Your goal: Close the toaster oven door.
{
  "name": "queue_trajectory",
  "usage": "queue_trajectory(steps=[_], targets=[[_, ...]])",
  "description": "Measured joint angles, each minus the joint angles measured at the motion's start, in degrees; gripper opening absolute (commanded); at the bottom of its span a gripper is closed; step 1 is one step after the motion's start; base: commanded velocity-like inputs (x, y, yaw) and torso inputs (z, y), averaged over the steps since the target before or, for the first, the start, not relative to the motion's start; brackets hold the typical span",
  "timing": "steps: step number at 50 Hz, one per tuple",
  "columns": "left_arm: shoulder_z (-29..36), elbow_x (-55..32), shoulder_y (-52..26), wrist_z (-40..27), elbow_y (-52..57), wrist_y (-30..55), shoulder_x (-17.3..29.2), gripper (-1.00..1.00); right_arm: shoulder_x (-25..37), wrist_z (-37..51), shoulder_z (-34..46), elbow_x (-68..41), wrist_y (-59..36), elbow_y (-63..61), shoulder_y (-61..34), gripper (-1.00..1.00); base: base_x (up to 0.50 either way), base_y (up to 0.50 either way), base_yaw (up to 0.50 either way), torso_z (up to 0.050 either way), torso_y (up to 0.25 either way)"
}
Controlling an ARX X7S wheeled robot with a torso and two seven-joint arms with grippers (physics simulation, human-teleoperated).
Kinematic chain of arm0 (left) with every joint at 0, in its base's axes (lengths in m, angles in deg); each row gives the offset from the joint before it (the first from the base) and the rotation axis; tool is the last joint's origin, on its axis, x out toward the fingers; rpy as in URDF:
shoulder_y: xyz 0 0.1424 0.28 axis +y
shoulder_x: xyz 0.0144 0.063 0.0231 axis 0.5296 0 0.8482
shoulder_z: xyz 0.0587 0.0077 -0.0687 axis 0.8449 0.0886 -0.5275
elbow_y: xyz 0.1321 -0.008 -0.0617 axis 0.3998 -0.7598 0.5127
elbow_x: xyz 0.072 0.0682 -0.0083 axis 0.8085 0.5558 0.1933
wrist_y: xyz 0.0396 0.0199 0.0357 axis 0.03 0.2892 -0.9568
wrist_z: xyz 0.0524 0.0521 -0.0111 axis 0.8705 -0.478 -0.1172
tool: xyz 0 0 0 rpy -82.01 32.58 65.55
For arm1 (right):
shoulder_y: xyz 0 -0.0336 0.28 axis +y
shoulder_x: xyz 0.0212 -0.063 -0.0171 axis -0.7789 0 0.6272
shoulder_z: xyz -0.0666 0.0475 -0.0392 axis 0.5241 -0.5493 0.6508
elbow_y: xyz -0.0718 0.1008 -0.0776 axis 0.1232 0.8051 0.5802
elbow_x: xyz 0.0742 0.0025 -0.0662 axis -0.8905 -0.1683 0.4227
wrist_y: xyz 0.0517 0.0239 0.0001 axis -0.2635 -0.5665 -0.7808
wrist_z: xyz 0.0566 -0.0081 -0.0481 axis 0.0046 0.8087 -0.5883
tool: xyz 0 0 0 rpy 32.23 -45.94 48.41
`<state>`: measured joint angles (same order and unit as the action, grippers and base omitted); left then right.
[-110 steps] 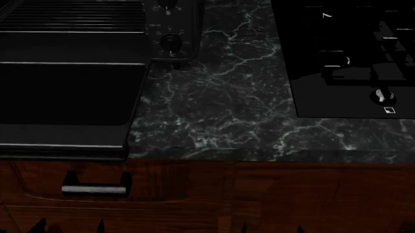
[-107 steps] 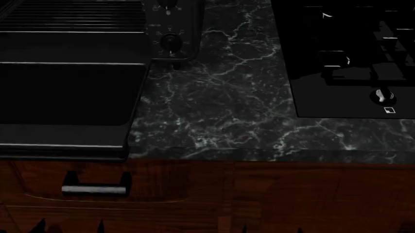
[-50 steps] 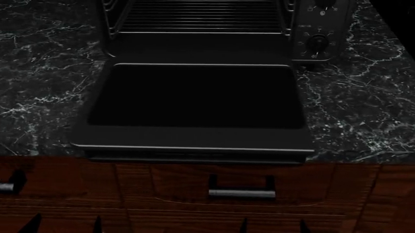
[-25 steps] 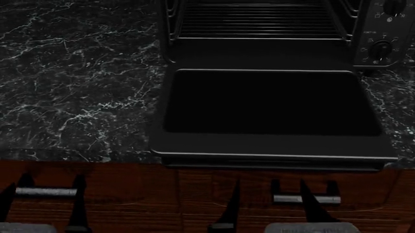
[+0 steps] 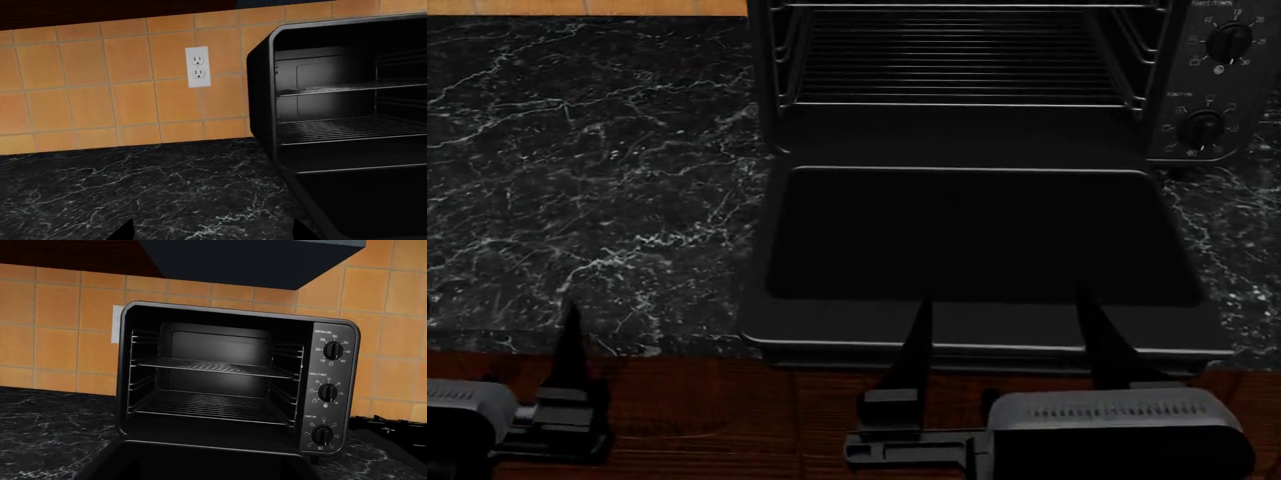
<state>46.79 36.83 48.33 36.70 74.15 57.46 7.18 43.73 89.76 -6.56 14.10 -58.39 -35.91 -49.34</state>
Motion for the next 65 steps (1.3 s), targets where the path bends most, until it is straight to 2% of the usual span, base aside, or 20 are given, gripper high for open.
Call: queue_trajectory(steps=[24, 41, 54, 58, 65], targets=[[-0.9, -0.6, -1.5, -0.7, -1.6, -0.7, 0.7, 1.00, 0.6, -0.1, -1.2, -2.1, 2.4, 3.3, 0.4, 1.00, 0.45, 0.15, 0.00, 0.049, 0.000], [0.1, 0.3, -0.8, -2.0, -1.5, -0.6, 1.2, 1.00, 2.0, 0.4, -4.0, -3.9, 0.6, 3.0, 0.7, 1.00, 0.04, 0.02, 0.00, 0.000, 0.000], [0.0, 0.3, -0.4, -2.8, -0.9, -0.9, 1.5, 1.00, 3.9, 0.5, -9.1, -10.0, -8.3, -8.3, 6.2, 1.00, 0.00, 0.00, 0.00, 0.000, 0.000], [0.0, 0.2, -0.4, -2.9, -0.7, -1.0, 1.6, 1.00, 7.0, 3.6, -9.7, -13.7, -8.7, -11.6, 9.4, 1.00, 0.00, 0.00, 0.00, 0.000, 0.000], [-0.1, 0.0, -0.5, -3.2, -0.3, -0.9, 1.8, 1.00, 19.0, 16.2, -5.7, -22.6, -1.8, -15.0, 15.4, 1.00, 0.00, 0.00, 0.00, 0.000, 0.000]])
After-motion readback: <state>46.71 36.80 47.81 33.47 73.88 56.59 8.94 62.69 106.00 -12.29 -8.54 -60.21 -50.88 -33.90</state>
